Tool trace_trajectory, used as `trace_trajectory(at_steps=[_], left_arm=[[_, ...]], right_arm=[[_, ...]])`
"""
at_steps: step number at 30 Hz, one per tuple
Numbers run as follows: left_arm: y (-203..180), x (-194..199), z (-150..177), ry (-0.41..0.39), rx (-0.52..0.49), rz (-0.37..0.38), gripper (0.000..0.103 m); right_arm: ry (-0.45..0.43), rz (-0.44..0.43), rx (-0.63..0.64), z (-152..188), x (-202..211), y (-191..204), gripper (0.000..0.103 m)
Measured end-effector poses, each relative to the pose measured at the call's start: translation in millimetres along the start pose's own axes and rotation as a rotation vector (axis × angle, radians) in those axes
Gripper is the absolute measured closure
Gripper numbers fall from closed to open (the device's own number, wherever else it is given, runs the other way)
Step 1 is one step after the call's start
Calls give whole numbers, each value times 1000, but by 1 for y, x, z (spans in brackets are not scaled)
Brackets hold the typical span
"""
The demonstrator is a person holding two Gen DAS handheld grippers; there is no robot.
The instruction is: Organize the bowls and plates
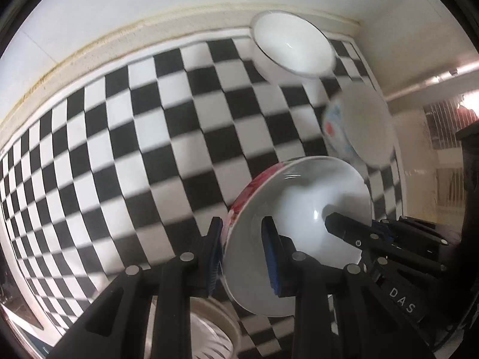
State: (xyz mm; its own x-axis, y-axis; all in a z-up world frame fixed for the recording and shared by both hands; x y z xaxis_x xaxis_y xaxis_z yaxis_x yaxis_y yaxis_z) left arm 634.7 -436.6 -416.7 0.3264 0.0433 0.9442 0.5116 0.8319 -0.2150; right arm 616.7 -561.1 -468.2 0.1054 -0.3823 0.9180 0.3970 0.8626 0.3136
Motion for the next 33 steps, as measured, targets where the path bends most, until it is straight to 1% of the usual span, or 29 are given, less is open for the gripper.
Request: trace_trajectory(at_steps=[4, 5, 7, 10, 14, 19, 27, 33], left_arm=[[-22, -14, 29, 19, -14, 9, 79], [-22, -13, 29, 27, -17, 10, 79], [-29, -25, 39, 47, -25, 11, 79], [-36, -45, 48, 82, -30, 11, 79], [-47, -70, 58, 127, -30, 7, 79], [-56, -89, 63, 167, -31, 5, 79], [-61, -116, 59, 211, -20, 4, 79], [-67, -122, 57, 215, -8, 8, 79]], right_arm=[[11, 11, -2, 41, -5, -17, 94], [15, 14, -1, 52, -6, -22, 94], [27, 12, -6, 69, -12, -32, 94], [47, 16, -13, 87, -23, -44, 94], [82, 26, -22, 101, -39, -59, 94], [116, 33, -31, 110, -58, -69, 94], [163, 35, -41, 110, -78, -75, 94], [182, 18, -49, 106, -82, -74, 94]])
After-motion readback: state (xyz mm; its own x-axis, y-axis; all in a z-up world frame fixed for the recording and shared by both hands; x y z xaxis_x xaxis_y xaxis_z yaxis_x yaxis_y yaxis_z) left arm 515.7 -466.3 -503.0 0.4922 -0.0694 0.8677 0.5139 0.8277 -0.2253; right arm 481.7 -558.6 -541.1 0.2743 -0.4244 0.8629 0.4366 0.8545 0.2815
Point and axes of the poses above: each gripper's, at about its wrist camera, not at the fingertips, and x roughly against the way its jaws point, y to its left, z to its underside, the point moved 5 cm from there along -x, roughly the way its jaws point, and after that the axes turned 15 degrees about y, right-handed, at the moved point
